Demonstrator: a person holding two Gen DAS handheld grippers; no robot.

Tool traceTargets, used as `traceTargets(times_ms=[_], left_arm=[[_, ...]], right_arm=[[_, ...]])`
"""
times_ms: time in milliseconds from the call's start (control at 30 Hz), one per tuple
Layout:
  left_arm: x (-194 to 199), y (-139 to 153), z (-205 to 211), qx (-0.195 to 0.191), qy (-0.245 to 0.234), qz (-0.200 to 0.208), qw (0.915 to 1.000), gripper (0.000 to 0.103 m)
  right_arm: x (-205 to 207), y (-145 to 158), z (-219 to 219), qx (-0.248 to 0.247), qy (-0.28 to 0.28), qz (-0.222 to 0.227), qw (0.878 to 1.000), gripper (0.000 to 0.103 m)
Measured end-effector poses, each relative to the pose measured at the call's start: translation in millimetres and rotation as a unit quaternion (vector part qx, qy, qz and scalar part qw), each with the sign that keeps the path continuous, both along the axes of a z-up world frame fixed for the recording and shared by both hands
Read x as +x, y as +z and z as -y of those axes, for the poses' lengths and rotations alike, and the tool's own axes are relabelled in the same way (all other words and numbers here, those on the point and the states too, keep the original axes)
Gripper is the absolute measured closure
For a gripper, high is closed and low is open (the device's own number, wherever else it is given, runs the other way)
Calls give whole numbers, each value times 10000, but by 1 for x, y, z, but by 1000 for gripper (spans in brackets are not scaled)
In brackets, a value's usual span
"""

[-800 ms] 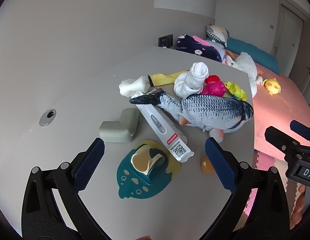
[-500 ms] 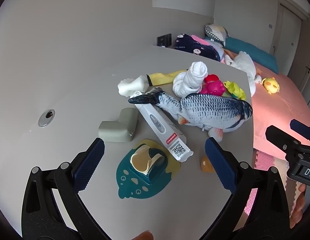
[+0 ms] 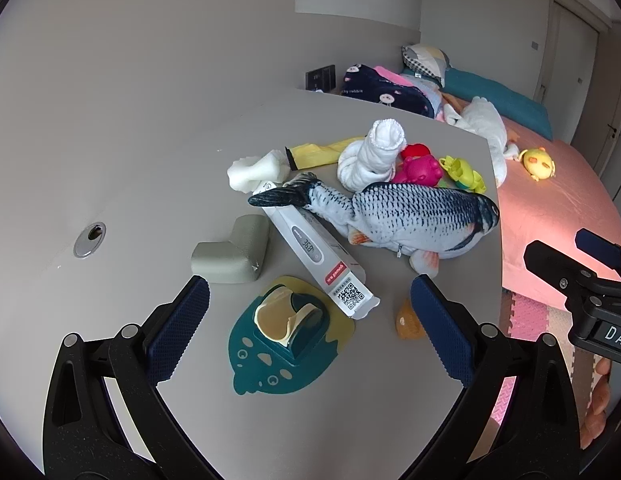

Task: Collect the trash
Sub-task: 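Reach left gripper toward teal cup holder while right gripper reaches toward brown plush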

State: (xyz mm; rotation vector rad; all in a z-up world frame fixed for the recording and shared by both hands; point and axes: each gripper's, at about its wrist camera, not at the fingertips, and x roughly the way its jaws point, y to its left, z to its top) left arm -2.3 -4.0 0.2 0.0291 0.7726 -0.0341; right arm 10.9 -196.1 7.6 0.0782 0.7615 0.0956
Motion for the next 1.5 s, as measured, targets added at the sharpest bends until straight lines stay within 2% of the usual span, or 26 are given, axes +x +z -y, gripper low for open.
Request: traceTargets(times_ms=[1500], left_arm=[[-2,4,-1,-4,-49,28,10000,6]], right_arm=[[1,0,3,84,-19,5,10000,3]])
